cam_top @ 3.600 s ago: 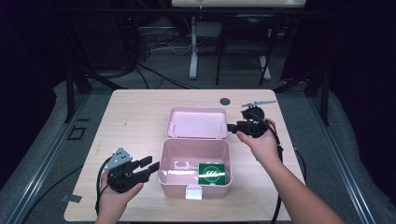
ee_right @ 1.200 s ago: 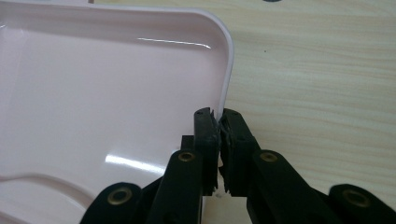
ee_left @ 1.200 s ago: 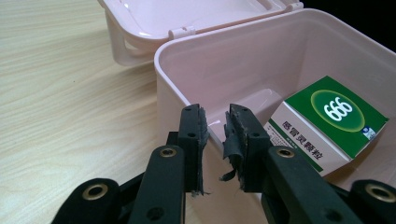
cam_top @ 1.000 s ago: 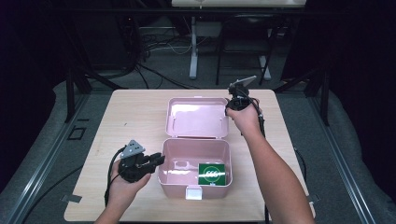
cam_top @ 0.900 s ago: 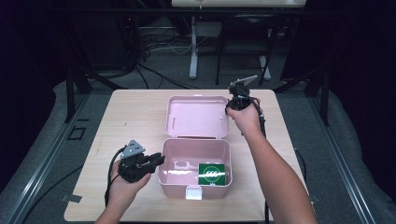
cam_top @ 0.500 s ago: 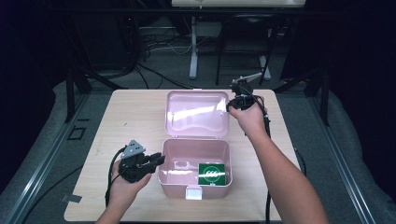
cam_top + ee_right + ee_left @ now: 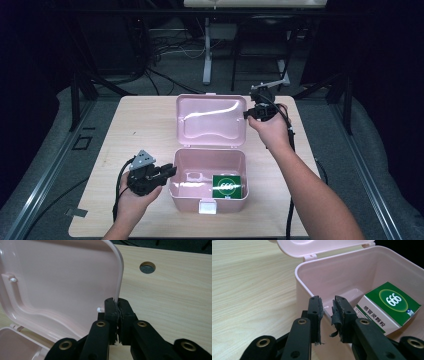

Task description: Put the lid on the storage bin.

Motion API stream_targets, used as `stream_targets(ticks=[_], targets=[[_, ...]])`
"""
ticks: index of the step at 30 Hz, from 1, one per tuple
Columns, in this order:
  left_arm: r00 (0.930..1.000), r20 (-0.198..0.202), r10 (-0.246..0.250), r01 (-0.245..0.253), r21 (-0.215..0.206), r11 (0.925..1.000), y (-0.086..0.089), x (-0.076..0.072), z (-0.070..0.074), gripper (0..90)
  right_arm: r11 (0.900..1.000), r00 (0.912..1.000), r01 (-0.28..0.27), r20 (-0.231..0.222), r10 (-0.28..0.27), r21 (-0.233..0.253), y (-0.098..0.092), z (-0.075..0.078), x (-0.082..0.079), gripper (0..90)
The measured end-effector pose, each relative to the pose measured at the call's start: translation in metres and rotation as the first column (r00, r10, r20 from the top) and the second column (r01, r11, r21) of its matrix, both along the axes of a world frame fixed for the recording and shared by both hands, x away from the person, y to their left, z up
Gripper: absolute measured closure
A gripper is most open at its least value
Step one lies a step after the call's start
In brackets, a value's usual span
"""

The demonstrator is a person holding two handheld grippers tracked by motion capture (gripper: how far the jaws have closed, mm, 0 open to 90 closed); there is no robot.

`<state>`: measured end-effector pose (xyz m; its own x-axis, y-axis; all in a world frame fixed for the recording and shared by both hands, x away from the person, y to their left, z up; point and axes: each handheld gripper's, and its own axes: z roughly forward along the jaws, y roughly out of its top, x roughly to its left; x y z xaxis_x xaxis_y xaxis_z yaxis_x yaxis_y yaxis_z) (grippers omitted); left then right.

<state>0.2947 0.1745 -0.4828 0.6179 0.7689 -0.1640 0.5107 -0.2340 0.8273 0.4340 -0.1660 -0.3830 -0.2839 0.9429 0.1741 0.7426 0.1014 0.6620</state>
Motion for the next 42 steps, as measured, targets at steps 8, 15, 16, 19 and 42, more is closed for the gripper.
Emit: stream_targets(ticks=[8, 15, 16, 19, 42], targets=[[1.0, 0.001, 0.002, -0.002, -0.001, 1.0, 0.0, 0.0, 0.0, 75.7, 0.999, 0.9983, -0.03, 0.051, 0.029, 0.019, -0.004, 0.004, -0.015, 87.3], [1.0, 0.003, 0.005, -0.005, 0.003, 1.0, -0.001, -0.001, 0.0, 75.7, 0.998, 0.9945, -0.049, 0.093, 0.047, 0.025, -0.006, 0.006, -0.028, 87.2], [1.0, 0.003, 0.005, -0.005, 0.003, 1.0, -0.001, -0.001, 0.0, 75.7, 0.998, 0.9945, -0.049, 0.093, 0.047, 0.025, -0.006, 0.006, -0.028, 87.2], [1.0, 0.001, 0.001, -0.001, 0.001, 1.0, 0.0, 0.0, 0.0, 75.7, 0.998, 0.9927, -0.057, 0.108, 0.054, 0.025, -0.007, 0.006, -0.033, 87.3], [0.9999, 0.008, 0.006, -0.006, -0.005, 1.0, 0.0, -0.001, -0.001, 75.5, 0.994, 0.9511, -0.113, 0.289, 0.108, 0.001, -0.01, -0.001, -0.084, 87.3]])
